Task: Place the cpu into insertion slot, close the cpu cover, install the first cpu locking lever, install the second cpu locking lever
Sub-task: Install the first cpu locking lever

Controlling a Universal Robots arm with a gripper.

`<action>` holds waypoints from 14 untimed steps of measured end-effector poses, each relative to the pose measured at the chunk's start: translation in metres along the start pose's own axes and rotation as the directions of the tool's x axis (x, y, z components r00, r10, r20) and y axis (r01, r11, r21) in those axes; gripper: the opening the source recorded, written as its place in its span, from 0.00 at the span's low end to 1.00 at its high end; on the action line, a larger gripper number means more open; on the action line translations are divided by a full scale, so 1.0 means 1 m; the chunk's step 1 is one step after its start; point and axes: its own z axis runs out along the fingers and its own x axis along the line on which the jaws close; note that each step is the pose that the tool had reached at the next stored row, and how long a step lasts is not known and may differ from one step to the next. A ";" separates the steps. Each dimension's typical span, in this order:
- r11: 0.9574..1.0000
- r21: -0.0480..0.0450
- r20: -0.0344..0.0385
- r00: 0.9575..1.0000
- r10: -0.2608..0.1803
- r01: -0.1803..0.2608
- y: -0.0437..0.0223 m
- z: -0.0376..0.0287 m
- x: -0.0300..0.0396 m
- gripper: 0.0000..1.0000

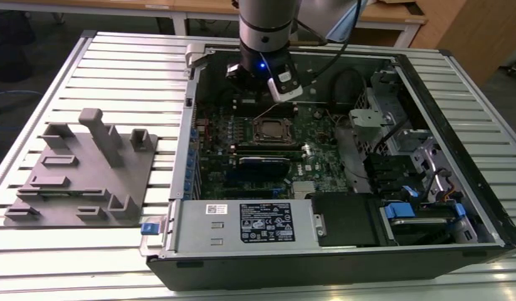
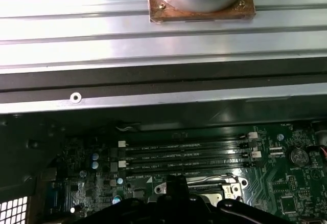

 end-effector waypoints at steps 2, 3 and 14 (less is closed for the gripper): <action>1.000 0.016 0.001 1.000 -0.001 0.001 -0.0001 0.0006 0.0000 0.11; 1.000 0.023 0.002 1.000 -0.001 0.001 -0.0001 0.0010 -0.0001 0.11; 1.000 0.025 0.002 1.000 -0.001 0.001 -0.0017 0.0080 -0.0029 0.11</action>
